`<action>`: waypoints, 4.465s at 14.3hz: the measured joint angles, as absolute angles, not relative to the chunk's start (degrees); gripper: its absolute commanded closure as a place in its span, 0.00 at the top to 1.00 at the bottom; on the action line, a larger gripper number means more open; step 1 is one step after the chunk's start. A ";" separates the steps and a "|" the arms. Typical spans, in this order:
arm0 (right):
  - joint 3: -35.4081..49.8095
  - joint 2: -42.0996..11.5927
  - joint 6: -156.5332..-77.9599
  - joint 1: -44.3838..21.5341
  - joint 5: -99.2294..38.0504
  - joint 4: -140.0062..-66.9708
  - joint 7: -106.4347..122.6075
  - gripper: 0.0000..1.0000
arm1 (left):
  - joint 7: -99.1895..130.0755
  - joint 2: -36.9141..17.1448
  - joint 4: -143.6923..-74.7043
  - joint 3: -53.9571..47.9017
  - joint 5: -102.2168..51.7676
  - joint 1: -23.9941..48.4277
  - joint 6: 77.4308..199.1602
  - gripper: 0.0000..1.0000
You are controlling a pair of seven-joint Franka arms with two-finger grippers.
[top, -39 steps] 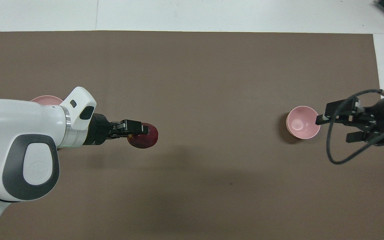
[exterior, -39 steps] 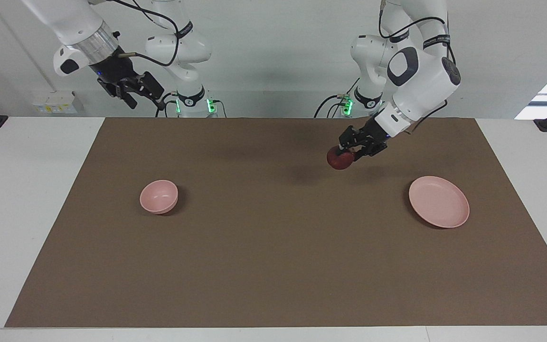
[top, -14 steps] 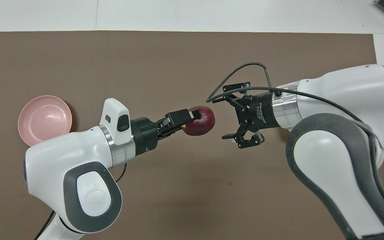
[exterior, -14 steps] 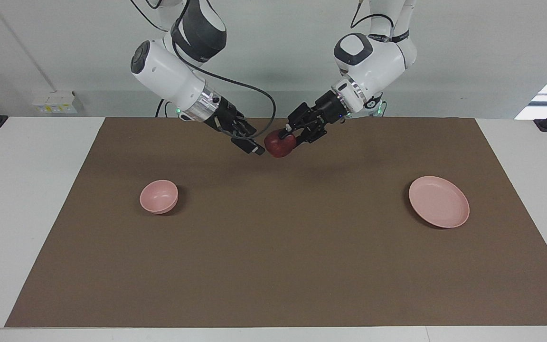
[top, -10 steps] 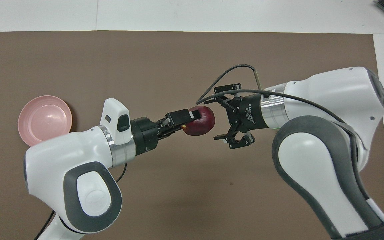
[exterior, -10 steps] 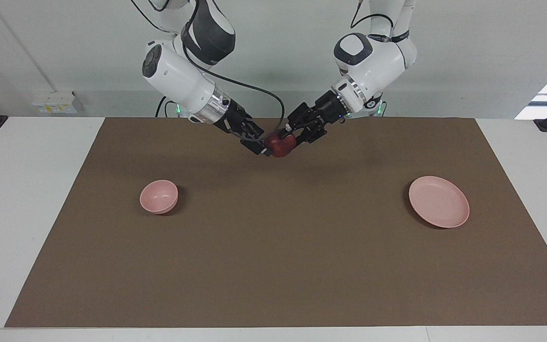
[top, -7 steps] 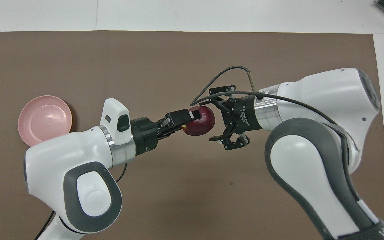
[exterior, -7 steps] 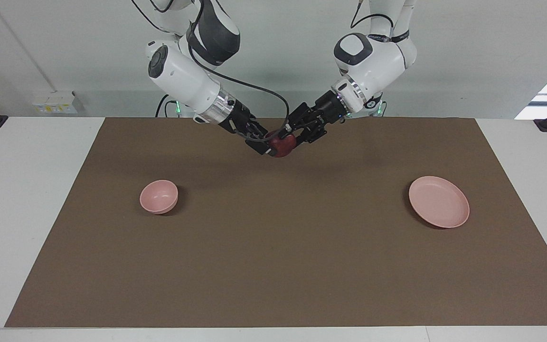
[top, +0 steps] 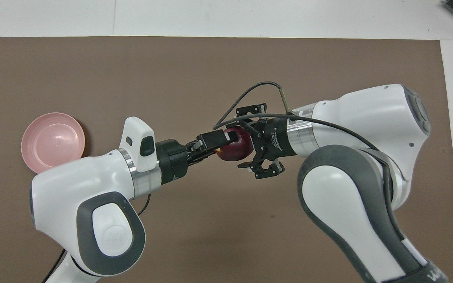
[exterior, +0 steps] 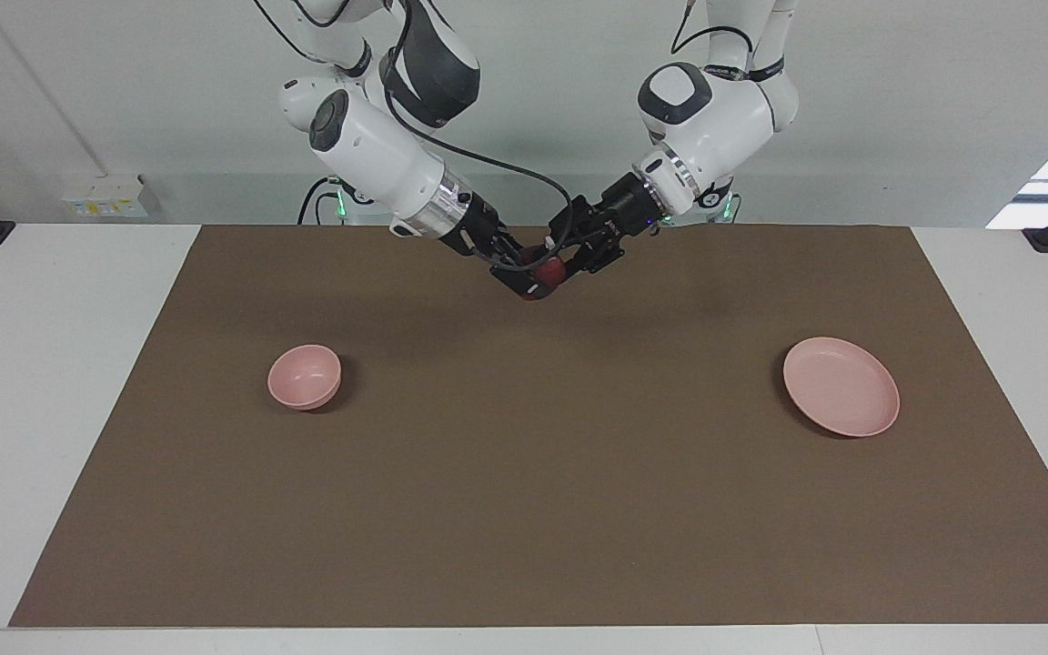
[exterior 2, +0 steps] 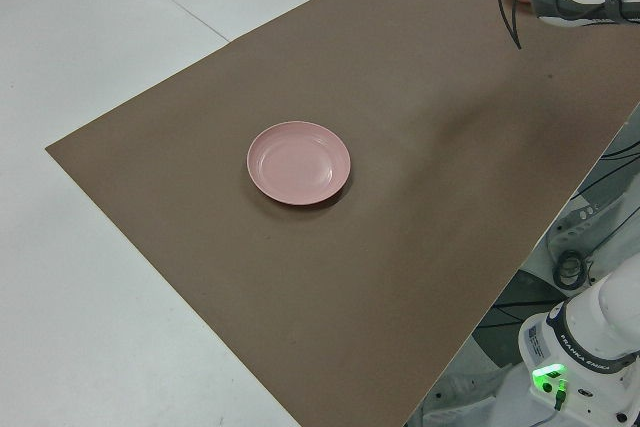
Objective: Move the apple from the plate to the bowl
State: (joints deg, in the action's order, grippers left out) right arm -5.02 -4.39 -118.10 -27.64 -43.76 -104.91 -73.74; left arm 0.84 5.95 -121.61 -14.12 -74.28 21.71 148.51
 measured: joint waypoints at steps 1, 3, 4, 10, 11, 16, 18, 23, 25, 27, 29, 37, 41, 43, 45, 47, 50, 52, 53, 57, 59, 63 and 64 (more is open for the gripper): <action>-5.07 -4.40 -118.38 -27.60 -43.76 -104.79 -73.74 0.00 | 0.84 5.95 -121.71 -14.19 -74.28 21.71 148.50 0.00; -5.10 -4.40 -118.36 -27.56 -43.77 -104.72 -73.74 0.00 | 0.83 5.94 -121.74 -14.18 -74.28 21.71 148.57 0.01; -5.10 -4.41 -118.36 -27.56 -43.77 -104.71 -73.74 0.00 | 0.83 5.94 -121.74 -14.18 -74.28 21.71 148.58 0.03; -5.12 -4.41 -118.12 -27.42 -43.77 -104.33 -73.74 0.00 | 0.80 5.93 -121.44 -14.16 -74.26 21.70 148.60 0.75; -5.18 -4.40 -118.04 -27.40 -43.77 -104.09 -73.74 0.00 | 0.79 5.91 -121.22 -14.13 -74.25 21.69 148.60 0.92; -6.02 -4.33 -116.67 -25.41 -42.99 -103.45 -72.07 0.00 | 1.09 5.62 -119.18 -13.57 -72.20 21.37 148.61 1.00; -6.06 -4.11 -114.98 -24.25 -40.04 -103.28 -68.83 0.00 | 1.11 5.39 -119.09 -13.53 -71.85 21.37 148.56 1.00; -6.06 -3.97 -109.09 -20.66 -27.76 -103.23 -51.81 0.00 | 1.16 5.13 -119.10 -13.16 -70.76 18.93 143.90 1.00; -6.18 -3.96 -107.38 -17.14 -23.82 -103.56 -41.09 0.00 | 1.22 5.19 -119.05 -13.01 -66.81 15.82 137.31 1.00; -6.34 -4.06 -106.77 -13.38 -20.43 -104.64 -29.27 0.00 | 1.36 5.22 -118.92 -12.87 -60.22 12.85 130.77 1.00; -6.48 -4.70 -106.90 -10.38 -15.89 -106.15 -18.12 0.00 | 2.22 5.21 -118.88 -12.76 -49.30 11.11 126.55 1.00; -6.52 -10.22 -119.94 -5.16 -4.62 -111.30 3.08 0.00 | 2.96 2.59 -110.99 -12.46 -15.32 3.05 110.21 1.00; -6.44 -12.20 -121.74 -5.10 -4.09 -111.42 3.15 0.00 | 2.59 1.20 -108.60 -11.98 -9.08 2.45 109.33 1.00; -6.45 -12.53 -121.83 -4.80 -4.07 -111.95 3.16 0.00 | 0.79 1.23 -106.33 -10.60 -7.25 2.37 106.20 1.00; -6.46 -12.55 -122.20 -4.43 -4.05 -112.57 3.18 0.00 | -2.07 1.29 -102.54 -9.38 -5.02 1.13 102.24 1.00; -6.45 -12.55 -122.29 -4.26 -4.05 -112.95 3.18 0.00 | -3.55 1.38 -97.67 -8.30 -2.96 0.19 97.68 1.00; -6.39 -12.57 -123.81 -4.25 -4.05 -113.98 3.18 0.00 | -6.10 1.52 -90.50 -4.97 -1.47 0.64 89.95 1.00; -6.22 -12.74 -123.98 -4.27 -4.05 -114.35 3.18 0.00 | -8.62 1.58 -86.08 -2.55 -1.46 1.63 84.25 1.00; -6.17 -12.96 -124.15 -4.27 -4.05 -114.45 3.18 0.00 | -9.47 1.59 -84.34 -1.65 -1.45 2.20 81.93 1.00; -5.95 -14.14 -125.16 -4.33 -4.05 -114.49 3.18 0.00 | -10.86 1.54 -81.04 1.10 -1.44 3.58 77.75 1.00; -5.94 -14.27 -125.19 -4.33 -4.05 -114.49 3.18 0.00 | -10.98 1.52 -80.61 2.00 -1.44 4.06 77.58 1.00; -5.95 -14.49 -125.19 -4.33 -4.05 -114.50 3.18 0.00 | -10.98 1.60 -80.26 2.43 -1.44 4.11 77.49 1.00; -5.95 -14.58 -125.19 -4.33 -4.05 -114.50 3.18 0.09 | -10.98 1.63 -80.26 2.48 -1.44 4.11 77.42 1.00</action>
